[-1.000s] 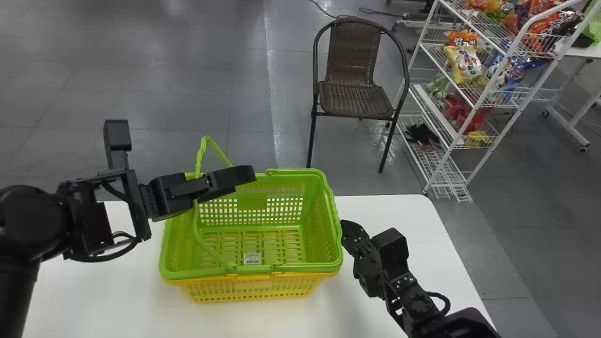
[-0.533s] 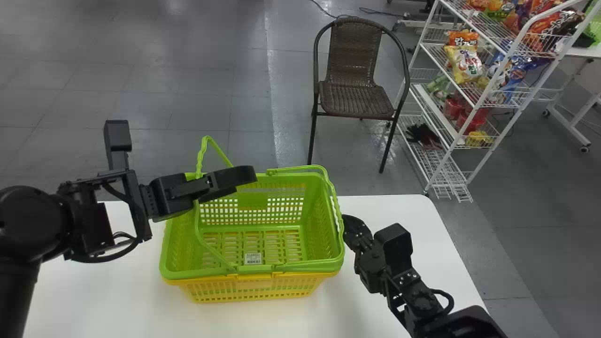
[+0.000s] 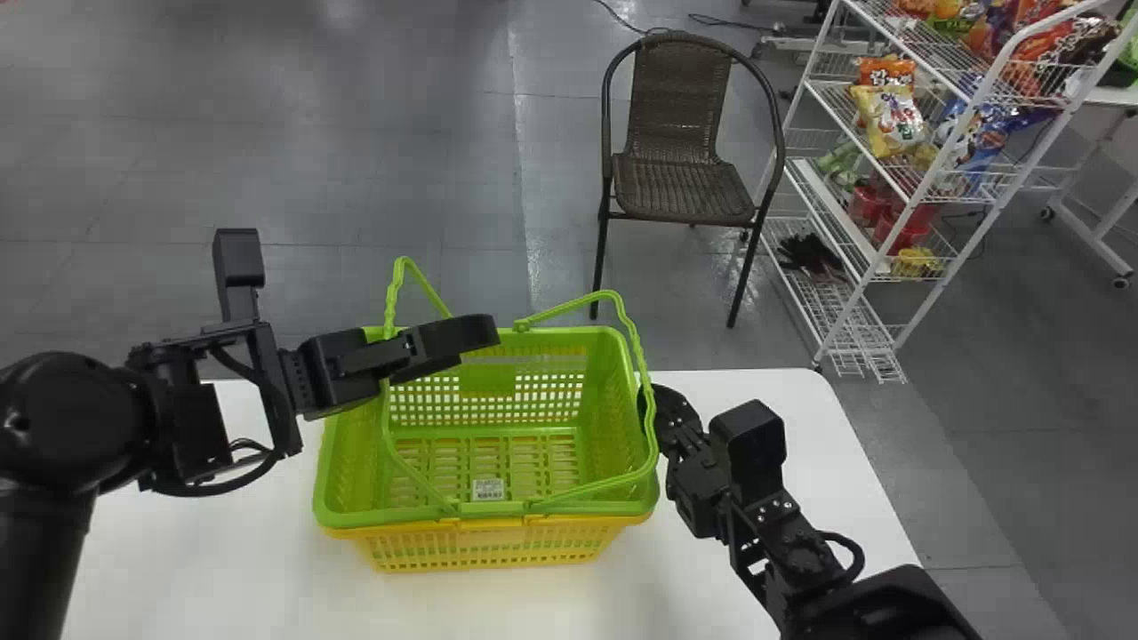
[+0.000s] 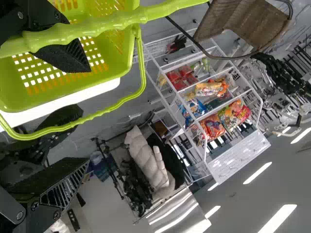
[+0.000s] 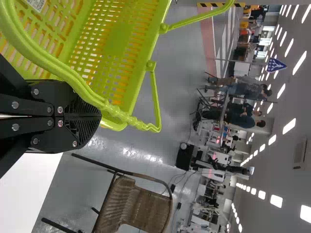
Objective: Grasp handle with right gripper to insert into left gripper then lift and swing left to center
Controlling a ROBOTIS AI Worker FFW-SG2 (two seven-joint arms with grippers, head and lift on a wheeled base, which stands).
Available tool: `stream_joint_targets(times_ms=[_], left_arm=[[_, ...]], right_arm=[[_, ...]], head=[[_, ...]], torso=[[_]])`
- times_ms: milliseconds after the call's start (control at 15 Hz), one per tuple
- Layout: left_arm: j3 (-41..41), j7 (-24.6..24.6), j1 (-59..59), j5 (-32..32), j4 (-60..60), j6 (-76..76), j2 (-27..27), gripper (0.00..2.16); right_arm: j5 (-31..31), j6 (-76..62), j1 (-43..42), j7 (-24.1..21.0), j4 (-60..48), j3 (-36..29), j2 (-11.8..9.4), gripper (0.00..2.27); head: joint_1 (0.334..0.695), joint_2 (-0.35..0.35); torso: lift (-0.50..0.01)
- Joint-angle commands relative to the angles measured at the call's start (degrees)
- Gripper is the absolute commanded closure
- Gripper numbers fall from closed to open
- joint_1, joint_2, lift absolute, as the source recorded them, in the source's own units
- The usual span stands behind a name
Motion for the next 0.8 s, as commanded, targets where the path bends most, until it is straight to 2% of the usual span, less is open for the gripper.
stream_joint_targets(times_ms=[0,733], left_arm=[[-0.09,0.09,-0.19,0.0,0.09,-0.16,-0.04,0.18],[-0.97,-0.17,-1.06,-0.35,1.06,-1.21,-0.65,0.18]], right_arm=[[0.0,1.38,0.03,-0.09,-1.29,0.91,0.19,2.09],[0.79,3.84,-1.2,-1.67,-2.96,5.13,1.68,2.09]], head=[[0.695,-0.128],[0.695,-0.09]], torso=[[0.0],[0.0]])
